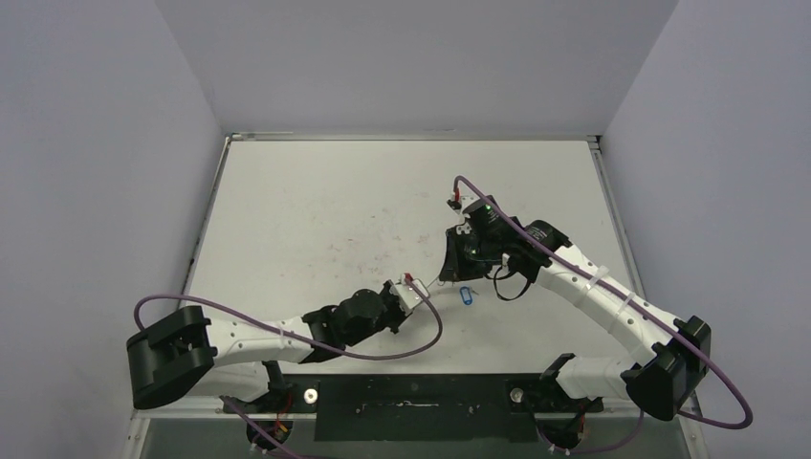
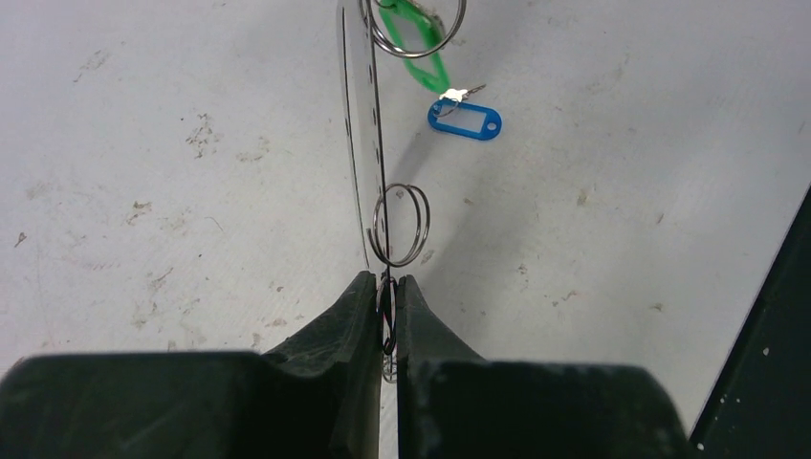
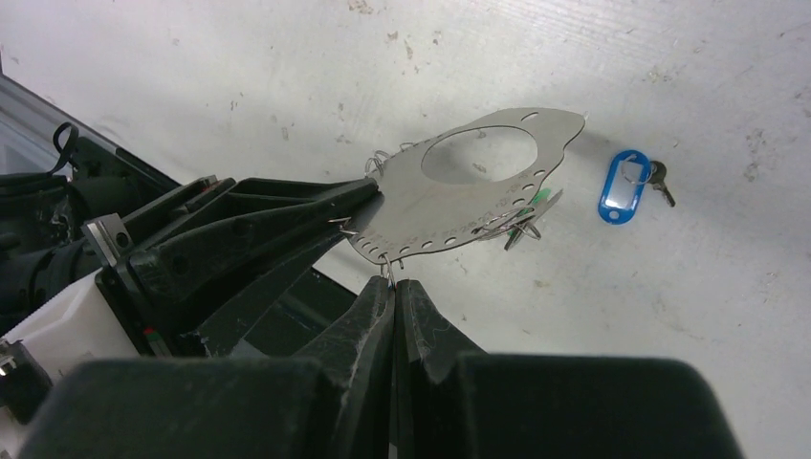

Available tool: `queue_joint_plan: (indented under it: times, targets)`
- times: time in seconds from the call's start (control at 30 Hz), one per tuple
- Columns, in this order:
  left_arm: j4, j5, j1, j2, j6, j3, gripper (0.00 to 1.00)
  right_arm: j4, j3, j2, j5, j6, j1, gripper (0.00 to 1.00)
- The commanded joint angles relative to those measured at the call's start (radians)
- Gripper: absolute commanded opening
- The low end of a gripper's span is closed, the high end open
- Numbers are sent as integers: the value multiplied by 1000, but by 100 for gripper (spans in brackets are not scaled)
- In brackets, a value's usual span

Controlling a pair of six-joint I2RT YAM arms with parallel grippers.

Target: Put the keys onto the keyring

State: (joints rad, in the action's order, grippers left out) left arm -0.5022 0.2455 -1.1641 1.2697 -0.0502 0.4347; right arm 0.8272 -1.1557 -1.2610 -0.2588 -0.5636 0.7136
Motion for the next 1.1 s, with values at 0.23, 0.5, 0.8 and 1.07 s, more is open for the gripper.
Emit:
queue_joint_plan:
  times: [0.23, 0.5, 0.8, 1.07]
  targets:
    - [144, -125, 6, -256, -127, -25, 0, 23, -32, 11, -123, 30, -32, 0]
    - [243, -124, 11, -351, -93, -19, 0, -44, -31, 21, -131, -17, -40, 19]
    - [155, -67, 11, -321, 8, -42, 0, -260, 120, 158, -55, -178, -43, 46]
    - [136, -11, 12, -313, 39, -42, 0, -400, 250, 271, -41, -357, -38, 43]
